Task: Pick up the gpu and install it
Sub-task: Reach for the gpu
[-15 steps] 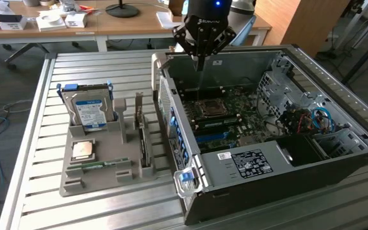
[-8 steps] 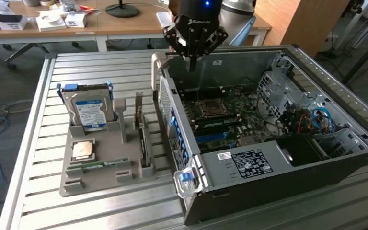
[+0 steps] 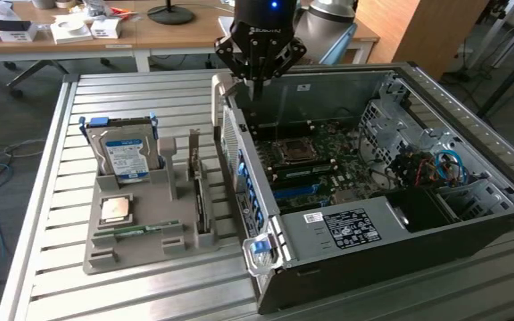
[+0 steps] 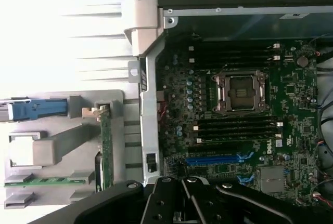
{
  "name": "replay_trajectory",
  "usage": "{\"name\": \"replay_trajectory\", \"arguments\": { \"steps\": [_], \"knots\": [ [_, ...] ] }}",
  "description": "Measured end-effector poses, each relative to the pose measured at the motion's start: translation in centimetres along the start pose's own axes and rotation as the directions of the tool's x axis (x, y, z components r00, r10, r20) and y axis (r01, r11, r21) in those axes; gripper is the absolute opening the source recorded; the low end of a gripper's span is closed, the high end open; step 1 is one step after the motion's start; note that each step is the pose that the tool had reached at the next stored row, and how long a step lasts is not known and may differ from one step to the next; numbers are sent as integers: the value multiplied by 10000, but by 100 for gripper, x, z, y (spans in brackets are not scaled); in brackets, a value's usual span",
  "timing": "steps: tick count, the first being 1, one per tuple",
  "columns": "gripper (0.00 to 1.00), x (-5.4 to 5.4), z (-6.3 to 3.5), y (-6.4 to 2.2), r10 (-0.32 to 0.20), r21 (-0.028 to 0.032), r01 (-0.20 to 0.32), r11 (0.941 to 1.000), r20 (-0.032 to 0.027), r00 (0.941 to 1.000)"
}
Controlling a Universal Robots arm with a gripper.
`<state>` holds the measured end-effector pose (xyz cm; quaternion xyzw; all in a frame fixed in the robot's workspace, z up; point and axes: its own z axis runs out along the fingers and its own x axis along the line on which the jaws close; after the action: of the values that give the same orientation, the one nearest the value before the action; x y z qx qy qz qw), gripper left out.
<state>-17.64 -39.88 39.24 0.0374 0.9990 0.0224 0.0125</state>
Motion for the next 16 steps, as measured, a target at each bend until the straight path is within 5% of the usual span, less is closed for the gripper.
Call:
{"name": "replay_trajectory", "arguments": {
  "steps": [16],
  "knots": [
    [11, 395, -1, -30, 1, 0, -1, 10000, 1, 10000]
  ]
}}
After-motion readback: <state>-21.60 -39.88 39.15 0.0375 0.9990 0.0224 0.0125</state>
